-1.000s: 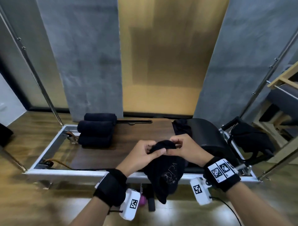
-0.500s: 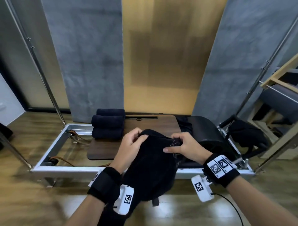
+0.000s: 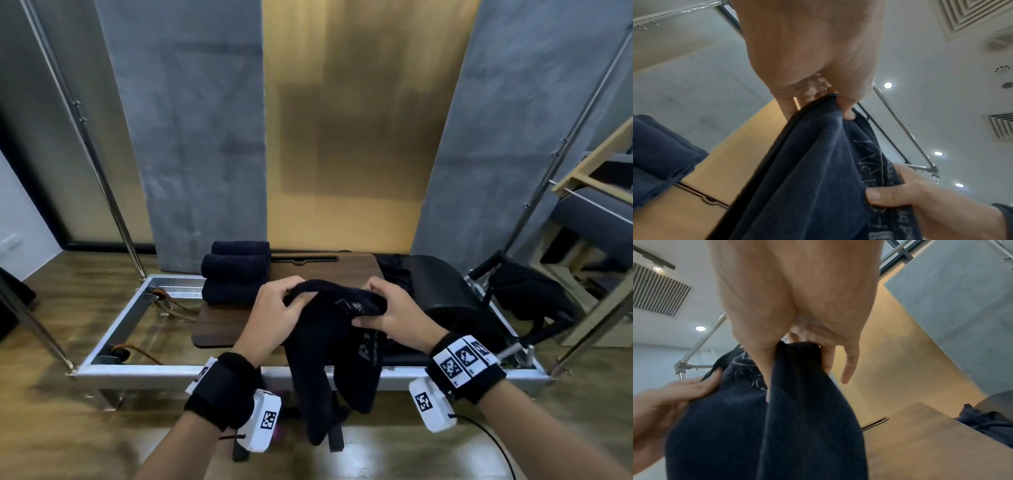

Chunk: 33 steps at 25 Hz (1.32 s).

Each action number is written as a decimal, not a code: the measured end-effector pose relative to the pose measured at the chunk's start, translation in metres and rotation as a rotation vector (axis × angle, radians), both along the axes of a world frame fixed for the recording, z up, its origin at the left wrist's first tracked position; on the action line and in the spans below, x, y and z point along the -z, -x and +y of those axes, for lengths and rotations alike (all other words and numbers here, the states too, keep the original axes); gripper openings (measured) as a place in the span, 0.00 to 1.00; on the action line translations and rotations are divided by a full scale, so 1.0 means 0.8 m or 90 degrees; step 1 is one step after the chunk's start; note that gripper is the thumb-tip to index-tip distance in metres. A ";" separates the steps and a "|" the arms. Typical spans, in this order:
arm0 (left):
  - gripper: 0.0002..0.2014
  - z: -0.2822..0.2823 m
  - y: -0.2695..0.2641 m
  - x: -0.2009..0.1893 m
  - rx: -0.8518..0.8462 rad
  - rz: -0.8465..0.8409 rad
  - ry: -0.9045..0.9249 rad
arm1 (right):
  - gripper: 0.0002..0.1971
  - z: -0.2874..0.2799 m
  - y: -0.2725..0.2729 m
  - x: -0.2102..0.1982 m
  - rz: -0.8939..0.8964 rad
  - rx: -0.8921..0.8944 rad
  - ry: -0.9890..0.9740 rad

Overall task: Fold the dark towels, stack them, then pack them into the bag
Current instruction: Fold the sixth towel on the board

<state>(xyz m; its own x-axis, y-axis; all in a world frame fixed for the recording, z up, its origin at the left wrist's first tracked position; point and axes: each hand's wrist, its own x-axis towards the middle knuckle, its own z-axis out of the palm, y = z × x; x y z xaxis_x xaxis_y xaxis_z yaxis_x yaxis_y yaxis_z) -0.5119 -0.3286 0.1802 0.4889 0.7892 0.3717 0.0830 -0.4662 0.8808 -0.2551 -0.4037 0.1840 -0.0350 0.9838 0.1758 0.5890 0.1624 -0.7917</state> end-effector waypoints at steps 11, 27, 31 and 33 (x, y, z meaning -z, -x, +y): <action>0.10 0.008 -0.036 -0.004 0.007 -0.054 -0.047 | 0.19 0.027 0.014 -0.018 -0.069 0.009 -0.084; 0.06 0.045 0.027 0.029 -0.065 -0.201 0.127 | 0.08 -0.005 -0.069 -0.003 -0.114 0.144 0.002; 0.10 0.044 0.041 0.030 -0.034 -0.200 0.140 | 0.05 -0.007 -0.056 0.009 -0.233 0.248 -0.037; 0.15 0.041 0.043 0.031 -0.003 -0.187 0.140 | 0.06 -0.007 -0.055 0.012 -0.224 0.263 -0.056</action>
<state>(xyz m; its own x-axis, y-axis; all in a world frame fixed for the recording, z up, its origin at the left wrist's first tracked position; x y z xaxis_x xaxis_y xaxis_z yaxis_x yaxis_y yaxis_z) -0.5461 -0.2958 0.1554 0.3826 0.8681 0.3162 -0.1862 -0.2627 0.9467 -0.2111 -0.4092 0.1740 0.2793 0.9105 0.3048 0.8443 -0.0817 -0.5297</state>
